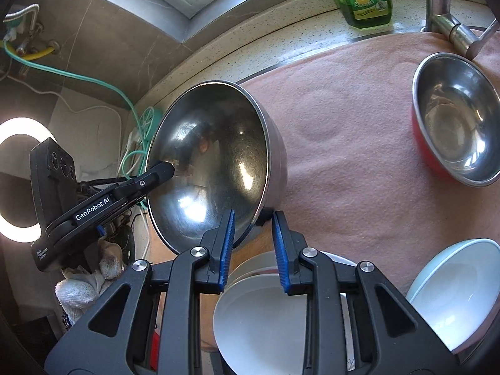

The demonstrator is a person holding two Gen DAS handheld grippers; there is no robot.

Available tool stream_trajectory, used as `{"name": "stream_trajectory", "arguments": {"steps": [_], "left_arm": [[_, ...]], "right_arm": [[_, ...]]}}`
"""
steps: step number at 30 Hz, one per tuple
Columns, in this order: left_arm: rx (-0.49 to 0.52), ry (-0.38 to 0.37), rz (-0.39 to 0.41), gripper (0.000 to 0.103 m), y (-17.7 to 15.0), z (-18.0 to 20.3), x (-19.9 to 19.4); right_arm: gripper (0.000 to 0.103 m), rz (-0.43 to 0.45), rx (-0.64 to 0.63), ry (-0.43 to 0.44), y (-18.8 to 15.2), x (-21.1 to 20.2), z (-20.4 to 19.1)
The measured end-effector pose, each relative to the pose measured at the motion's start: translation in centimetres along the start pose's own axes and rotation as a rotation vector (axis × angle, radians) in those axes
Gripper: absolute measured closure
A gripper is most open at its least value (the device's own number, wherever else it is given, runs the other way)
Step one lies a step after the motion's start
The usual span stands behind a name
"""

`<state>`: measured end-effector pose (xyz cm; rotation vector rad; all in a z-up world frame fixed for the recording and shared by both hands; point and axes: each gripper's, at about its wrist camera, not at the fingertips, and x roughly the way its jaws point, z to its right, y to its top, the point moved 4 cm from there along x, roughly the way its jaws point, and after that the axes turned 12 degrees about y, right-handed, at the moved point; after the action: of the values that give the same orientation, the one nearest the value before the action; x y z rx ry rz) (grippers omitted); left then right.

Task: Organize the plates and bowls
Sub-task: 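Lift the steel bowl and carry it toward the plate stack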

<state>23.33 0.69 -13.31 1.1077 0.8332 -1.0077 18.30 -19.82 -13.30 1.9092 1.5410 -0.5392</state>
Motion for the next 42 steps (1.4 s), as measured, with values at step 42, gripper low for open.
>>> {"name": "stream_trajectory", "arguments": {"steps": [42], "left_arm": [[-0.458,0.128,0.042,0.088,-18.2,-12.6,-7.1]], "right_arm": [[0.078,-0.389,-0.276,0.055,-11.8,8.4,-6.4]]}}
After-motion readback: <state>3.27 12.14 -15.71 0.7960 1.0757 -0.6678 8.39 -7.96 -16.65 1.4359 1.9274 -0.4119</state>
